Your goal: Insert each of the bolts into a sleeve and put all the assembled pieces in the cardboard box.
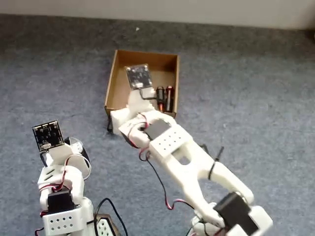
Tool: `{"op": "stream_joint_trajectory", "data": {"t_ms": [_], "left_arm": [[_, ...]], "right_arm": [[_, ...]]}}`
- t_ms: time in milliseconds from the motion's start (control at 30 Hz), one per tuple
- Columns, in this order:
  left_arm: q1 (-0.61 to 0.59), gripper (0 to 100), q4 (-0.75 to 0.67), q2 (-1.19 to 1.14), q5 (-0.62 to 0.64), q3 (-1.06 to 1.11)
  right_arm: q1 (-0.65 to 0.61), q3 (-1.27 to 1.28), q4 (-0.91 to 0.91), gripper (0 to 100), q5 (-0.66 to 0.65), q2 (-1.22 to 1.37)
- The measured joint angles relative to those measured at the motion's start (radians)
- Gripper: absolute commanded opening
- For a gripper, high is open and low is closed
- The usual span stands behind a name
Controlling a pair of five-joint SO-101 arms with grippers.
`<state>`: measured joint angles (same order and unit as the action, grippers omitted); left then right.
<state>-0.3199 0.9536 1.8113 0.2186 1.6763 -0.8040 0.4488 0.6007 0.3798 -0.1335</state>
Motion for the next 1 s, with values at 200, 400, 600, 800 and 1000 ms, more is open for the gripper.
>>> {"op": "stream_joint_trajectory", "data": {"t_ms": [200, 400, 600, 800, 1000], "left_arm": [[0.000, 1, 0.000, 0.000, 0.000, 0.000], [0.000, 1, 0.000, 0.000, 0.000, 0.000], [0.000, 1, 0.000, 0.000, 0.000, 0.000], [0.000, 1, 0.000, 0.000, 0.000, 0.000], [0.000, 1, 0.000, 0.000, 0.000, 0.000]], "right_arm": [[-0.038, -0.319, 0.169, 12.8, 0.106, 0.270], [-0.040, -0.614, 0.361, 12.8, 0.172, 0.522], [-0.057, -0.861, 0.497, 12.8, 0.238, 0.713], [-0.066, -1.082, 0.600, 12.8, 0.327, 0.873], [-0.071, -1.301, 0.674, 12.8, 0.339, 1.020]]}}
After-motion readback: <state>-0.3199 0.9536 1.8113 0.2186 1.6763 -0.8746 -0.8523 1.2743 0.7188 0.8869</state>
